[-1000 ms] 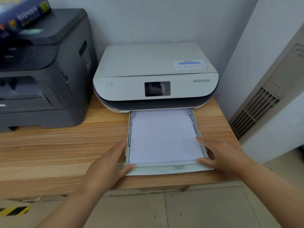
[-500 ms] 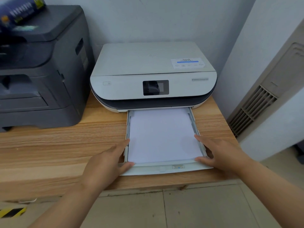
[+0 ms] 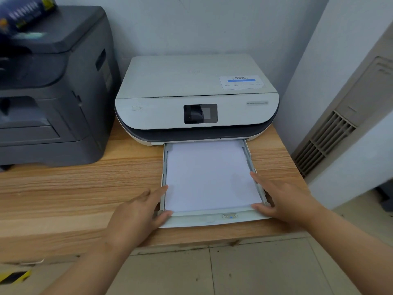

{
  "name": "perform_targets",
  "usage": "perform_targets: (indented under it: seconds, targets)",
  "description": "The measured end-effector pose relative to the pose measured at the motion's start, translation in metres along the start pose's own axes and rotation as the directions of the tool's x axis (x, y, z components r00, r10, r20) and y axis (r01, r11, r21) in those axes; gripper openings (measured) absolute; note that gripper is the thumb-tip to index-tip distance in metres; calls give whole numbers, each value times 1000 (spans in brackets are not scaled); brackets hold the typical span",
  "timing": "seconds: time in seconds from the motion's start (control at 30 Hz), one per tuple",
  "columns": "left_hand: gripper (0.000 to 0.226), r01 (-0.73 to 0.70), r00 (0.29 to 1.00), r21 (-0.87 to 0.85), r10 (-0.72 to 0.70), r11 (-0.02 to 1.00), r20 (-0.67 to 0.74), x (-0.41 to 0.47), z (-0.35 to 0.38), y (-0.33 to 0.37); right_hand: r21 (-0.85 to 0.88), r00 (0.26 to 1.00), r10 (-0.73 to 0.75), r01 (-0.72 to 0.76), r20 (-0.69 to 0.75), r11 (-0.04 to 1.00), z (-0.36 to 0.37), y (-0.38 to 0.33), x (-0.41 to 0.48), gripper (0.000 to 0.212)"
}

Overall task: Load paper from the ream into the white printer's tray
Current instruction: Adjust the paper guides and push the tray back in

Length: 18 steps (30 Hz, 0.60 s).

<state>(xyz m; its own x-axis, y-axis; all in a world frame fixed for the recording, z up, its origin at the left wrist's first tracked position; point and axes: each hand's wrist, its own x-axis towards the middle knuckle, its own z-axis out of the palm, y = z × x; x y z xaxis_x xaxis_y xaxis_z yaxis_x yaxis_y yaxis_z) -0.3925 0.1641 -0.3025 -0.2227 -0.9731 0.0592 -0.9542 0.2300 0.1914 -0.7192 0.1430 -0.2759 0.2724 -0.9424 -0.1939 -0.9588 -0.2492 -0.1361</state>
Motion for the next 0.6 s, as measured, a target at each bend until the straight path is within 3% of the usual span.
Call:
perform_targets:
  seconds: [0.6]
  targets:
    - [65, 42, 999, -51, -42, 998, 5, -2, 5, 3, 24, 999, -5, 6, -33, 1000, 0, -4, -4, 79]
